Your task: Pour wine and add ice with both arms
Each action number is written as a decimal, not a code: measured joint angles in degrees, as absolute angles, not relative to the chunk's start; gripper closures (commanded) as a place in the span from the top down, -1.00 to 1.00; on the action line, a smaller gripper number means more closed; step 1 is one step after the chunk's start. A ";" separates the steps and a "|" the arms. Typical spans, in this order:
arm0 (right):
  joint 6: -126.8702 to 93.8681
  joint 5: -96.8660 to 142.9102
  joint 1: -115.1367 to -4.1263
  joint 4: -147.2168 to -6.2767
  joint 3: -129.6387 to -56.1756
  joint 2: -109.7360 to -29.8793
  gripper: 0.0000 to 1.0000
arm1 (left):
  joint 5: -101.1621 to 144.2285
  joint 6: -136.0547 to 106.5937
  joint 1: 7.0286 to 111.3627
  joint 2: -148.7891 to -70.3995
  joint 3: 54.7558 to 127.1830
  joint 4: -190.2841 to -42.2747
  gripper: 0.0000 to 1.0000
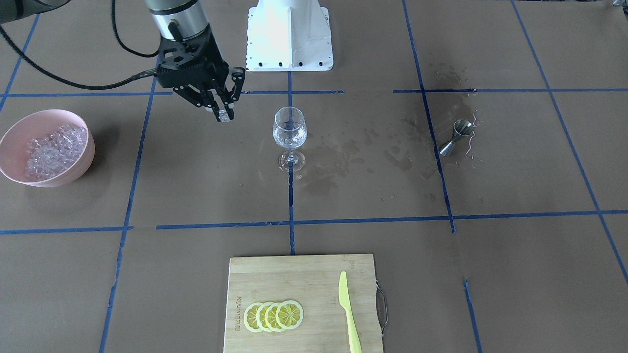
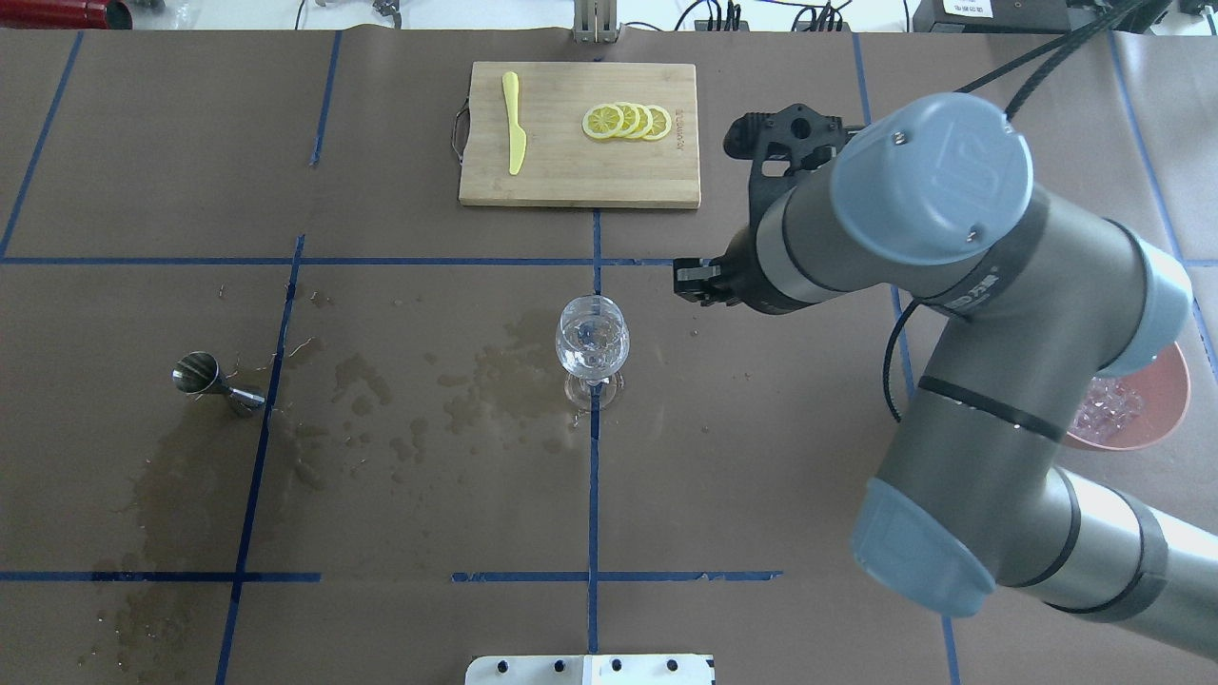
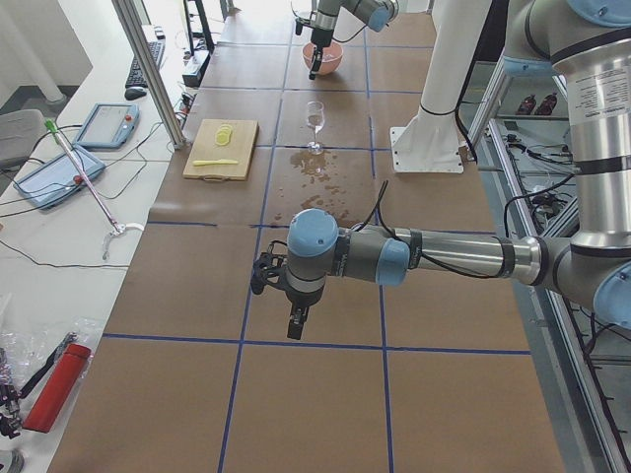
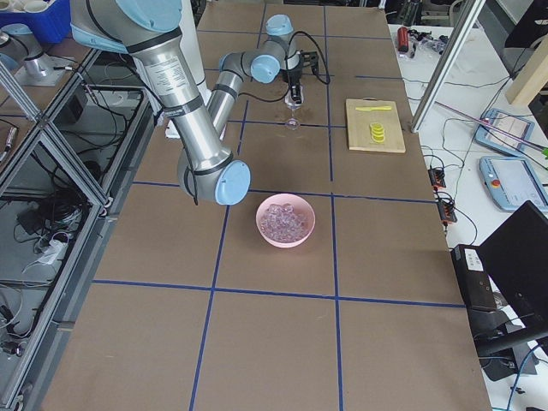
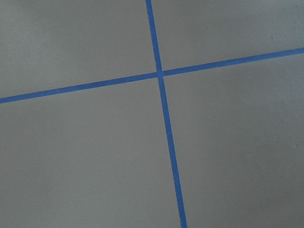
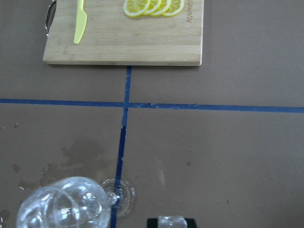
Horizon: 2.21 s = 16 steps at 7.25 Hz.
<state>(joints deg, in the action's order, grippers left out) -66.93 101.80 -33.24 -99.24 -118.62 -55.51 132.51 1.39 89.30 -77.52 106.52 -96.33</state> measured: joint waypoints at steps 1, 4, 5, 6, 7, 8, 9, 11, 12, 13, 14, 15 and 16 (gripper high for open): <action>-68.73 98.97 -30.63 -101.64 -117.94 -52.44 -1.00 | 132.58 1.35 89.30 -77.52 106.52 -96.33 1.00; -70.72 93.61 -26.26 -103.83 -113.17 -45.51 -1.00 | 132.63 1.36 89.30 -77.55 106.52 -96.33 1.00; -71.06 93.06 -25.91 -103.90 -110.97 -43.43 -0.86 | 132.63 1.38 89.30 -77.56 106.52 -96.33 1.00; -71.20 92.61 -25.65 -103.92 -109.60 -42.39 -0.60 | 132.63 1.40 89.30 -77.54 106.52 -96.33 1.00; -71.25 92.26 -25.35 -104.09 -109.04 -42.21 -0.46 | 132.63 1.40 89.30 -77.53 106.52 -96.33 1.00; -71.27 92.06 -25.16 -104.74 -108.90 -42.23 0.80 | 132.63 1.41 89.30 -77.52 106.51 -96.33 1.00; -71.28 91.91 -25.10 -105.68 -108.91 -42.16 1.00 | 132.63 1.41 89.30 -77.52 106.47 -96.33 1.00; -71.28 91.80 -24.96 -106.49 -108.86 -41.88 1.00 | 132.63 1.41 89.31 -77.52 106.44 -96.33 1.00; -71.28 91.87 -24.95 -106.57 -108.83 -41.75 1.00 | 132.63 1.41 89.34 -77.52 106.44 -96.31 1.00; -71.26 91.98 -24.95 -106.60 -108.85 -41.62 1.00 | 132.63 1.41 89.37 -77.49 106.44 -96.27 1.00; -71.06 92.14 -24.98 -106.61 -109.02 -41.62 1.00 | 132.63 1.39 89.37 -77.48 106.41 -96.23 1.00; -70.45 92.61 -25.50 -106.63 -109.25 -41.81 1.00 | 132.57 1.35 89.36 -77.48 106.30 -96.19 1.00; -68.74 94.41 -27.38 -106.65 -109.63 -42.54 1.00 | 132.52 1.33 89.34 -77.46 106.16 -96.14 1.00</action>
<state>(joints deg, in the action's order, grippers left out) -68.74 94.41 -27.38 -106.65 -109.63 -42.54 132.52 1.33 89.34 -77.46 106.16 -96.14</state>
